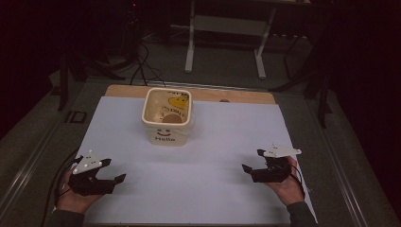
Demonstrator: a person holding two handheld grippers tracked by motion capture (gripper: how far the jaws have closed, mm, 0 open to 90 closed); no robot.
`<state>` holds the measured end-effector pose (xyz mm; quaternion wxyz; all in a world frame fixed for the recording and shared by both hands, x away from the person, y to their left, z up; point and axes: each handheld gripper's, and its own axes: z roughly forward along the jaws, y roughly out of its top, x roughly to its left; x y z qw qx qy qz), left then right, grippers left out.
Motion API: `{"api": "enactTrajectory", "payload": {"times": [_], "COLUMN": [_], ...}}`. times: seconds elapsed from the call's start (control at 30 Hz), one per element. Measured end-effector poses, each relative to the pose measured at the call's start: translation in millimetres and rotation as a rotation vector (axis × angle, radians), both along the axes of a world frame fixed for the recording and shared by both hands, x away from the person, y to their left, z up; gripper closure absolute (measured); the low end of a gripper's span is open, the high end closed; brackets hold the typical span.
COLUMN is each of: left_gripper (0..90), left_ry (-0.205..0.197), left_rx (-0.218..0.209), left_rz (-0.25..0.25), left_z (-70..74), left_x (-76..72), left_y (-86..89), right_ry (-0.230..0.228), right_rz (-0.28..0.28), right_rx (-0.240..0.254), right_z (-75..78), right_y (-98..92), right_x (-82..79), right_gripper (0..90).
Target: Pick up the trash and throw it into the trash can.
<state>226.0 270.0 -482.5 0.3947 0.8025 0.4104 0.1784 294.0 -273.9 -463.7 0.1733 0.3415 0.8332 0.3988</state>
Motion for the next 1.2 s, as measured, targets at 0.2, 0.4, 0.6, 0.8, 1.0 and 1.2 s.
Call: {"api": "enactTrajectory", "payload": {"times": [0.2,0.4,0.6,0.8,1.0,1.2], "left_gripper": [21.0,21.0,21.0,20.9,20.9,20.6], "left_ry": [-0.004,-0.003,-0.001,0.002,0.003,0.003], "left_rx": [0.0,0.0,-0.005,-0.003,0.0,0.004], "left_rz": [0.002,0.003,0.012,0.018,0.026,0.032], "left_z": [0.3,0.1,-1.4,-3.0,-4.4,-5.5], "left_x": [0.2,0.2,1.0,2.1,2.8,3.7], "left_y": [0.5,0.5,2.2,3.9,4.6,4.9], "right_ry": [-0.007,-0.003,0.0,0.003,0.002,0.003], "right_rz": [0.003,0.005,0.001,-0.004,-0.006,-0.009], "right_rx": [0.001,0.013,0.02,0.003,-0.002,-0.004], "right_z": [-0.8,-1.4,-4.3,-9.2,-10.2,-11.3], "right_y": [-3.0,-7.6,-12.7,-14.1,-13.8,-14.9], "right_x": [-4.1,-7.4,-7.4,-5.5,-5.0,-4.0], "right_gripper": [15.7,14.2,13.7,13.7,13.8,13.8]}}
